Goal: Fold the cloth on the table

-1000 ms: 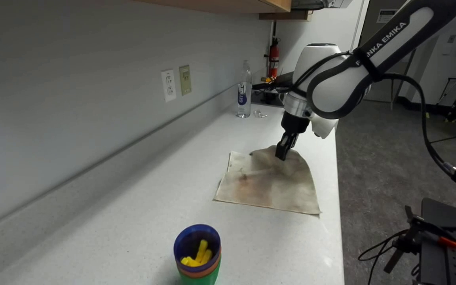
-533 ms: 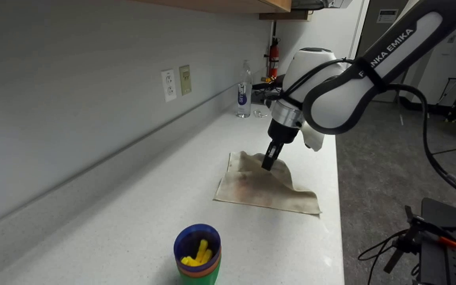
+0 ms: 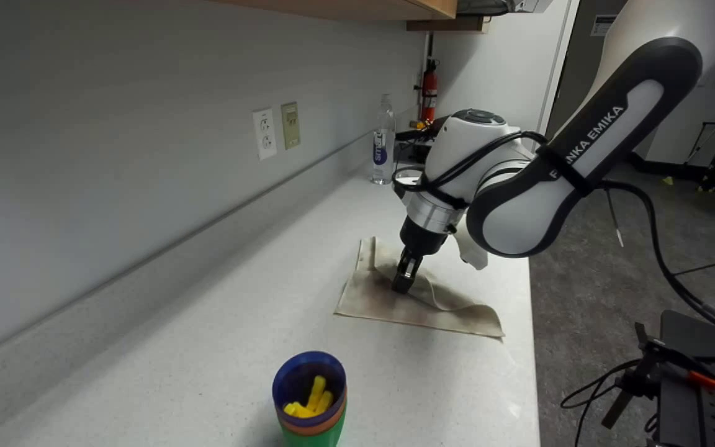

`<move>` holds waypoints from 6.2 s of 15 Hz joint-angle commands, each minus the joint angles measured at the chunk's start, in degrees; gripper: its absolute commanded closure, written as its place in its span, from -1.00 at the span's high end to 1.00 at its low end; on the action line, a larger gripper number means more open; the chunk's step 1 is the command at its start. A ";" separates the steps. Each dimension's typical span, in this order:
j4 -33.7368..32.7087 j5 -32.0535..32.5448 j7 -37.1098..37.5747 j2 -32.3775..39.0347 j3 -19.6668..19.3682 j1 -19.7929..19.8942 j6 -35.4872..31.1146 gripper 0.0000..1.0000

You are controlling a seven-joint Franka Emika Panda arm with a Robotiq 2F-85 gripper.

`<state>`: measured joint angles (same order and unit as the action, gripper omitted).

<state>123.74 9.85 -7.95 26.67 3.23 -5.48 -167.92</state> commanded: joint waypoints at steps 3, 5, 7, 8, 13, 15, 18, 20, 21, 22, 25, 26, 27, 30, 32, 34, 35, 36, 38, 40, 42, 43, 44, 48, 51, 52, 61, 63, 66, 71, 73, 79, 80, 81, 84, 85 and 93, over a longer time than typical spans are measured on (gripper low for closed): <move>-2.68 1.70 -1.01 1.74 -0.18 -2.22 0.05 -0.97; -2.85 1.41 -2.05 1.06 0.65 -2.11 2.10 -0.97; -3.28 0.41 -3.68 0.84 2.68 -1.16 3.22 -0.97; -3.62 0.58 -4.18 0.97 2.99 -1.25 3.14 -0.97; -5.81 1.39 -5.38 2.17 3.06 -1.77 2.31 -0.97; -6.52 1.07 -5.66 2.44 3.22 -1.48 2.18 -0.97; -7.18 0.98 -4.79 2.63 2.78 -1.89 1.88 -0.38; -7.60 0.44 -4.76 2.80 3.19 -1.57 2.08 -0.21; -7.77 0.31 -4.74 2.84 3.33 -1.55 2.31 -0.07; -7.70 0.17 -4.67 2.69 3.50 -1.56 2.54 0.10; -6.94 -0.09 -4.08 1.66 3.64 -1.88 4.27 0.54; -6.56 -0.05 -3.50 1.12 3.40 -2.27 5.24 0.68; -6.14 -0.16 -2.98 0.42 3.35 -2.54 6.83 0.85; -4.77 -1.45 -2.45 -2.30 4.45 -2.16 13.00 1.00; -3.96 -1.55 -2.10 -4.27 4.68 -2.31 16.48 1.00; -2.67 -1.34 -0.68 -6.76 4.52 -2.71 19.92 1.00; -1.82 -1.34 -0.12 -8.12 4.50 -2.73 21.36 1.00; -0.67 -1.72 0.05 -9.58 4.69 -2.49 22.54 1.00; 2.17 -1.65 1.51 -12.80 4.61 -2.64 23.76 1.00; 5.45 -2.31 2.47 -16.23 4.62 -2.24 24.40 1.00; 9.15 -3.21 3.56 -19.39 4.49 -1.91 24.26 1.00; 11.29 -3.64 3.54 -20.71 4.10 -1.39 23.58 1.00; 13.41 -4.33 3.75 -21.87 3.82 -1.03 23.10 1.00; 20.18 -8.04 2.50 -24.16 2.34 0.70 20.51 1.00; 23.10 -10.46 0.83 -23.75 1.63 1.65 17.45 1.00; 23.72 -10.97 0.41 -23.31 1.50 1.87 16.05 1.00; 25.28 -15.78 -0.42 -20.08 4.24 1.09 9.23 1.00; 24.55 -14.90 -0.42 -18.77 4.60 1.04 8.20 1.00; 23.05 -13.38 -0.49 -16.34 4.76 1.03 6.46 1.00; 20.10 -11.72 -0.60 -12.95 4.63 1.28 6.28 0.92; 18.86 -10.83 -0.34 -12.00 4.52 1.15 6.57 0.58; 16.71 -6.40 1.27 -11.90 3.26 0.36 7.31 -0.30; 16.70 -5.54 1.76 -12.23 2.93 0.21 7.49 -0.47; 16.87 -4.49 2.51 -12.74 2.39 -0.02 7.76 -0.60; 18.25 -2.03 4.61 -14.62 0.76 -0.35 8.93 -1.00; 18.97 -1.86 5.09 -15.46 0.52 -0.23 9.72 -1.00; 26.86 -1.84 7.20 -25.09 0.07 0.53 24.53 -0.98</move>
<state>146.49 6.37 -2.38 7.42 3.46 -4.65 -148.66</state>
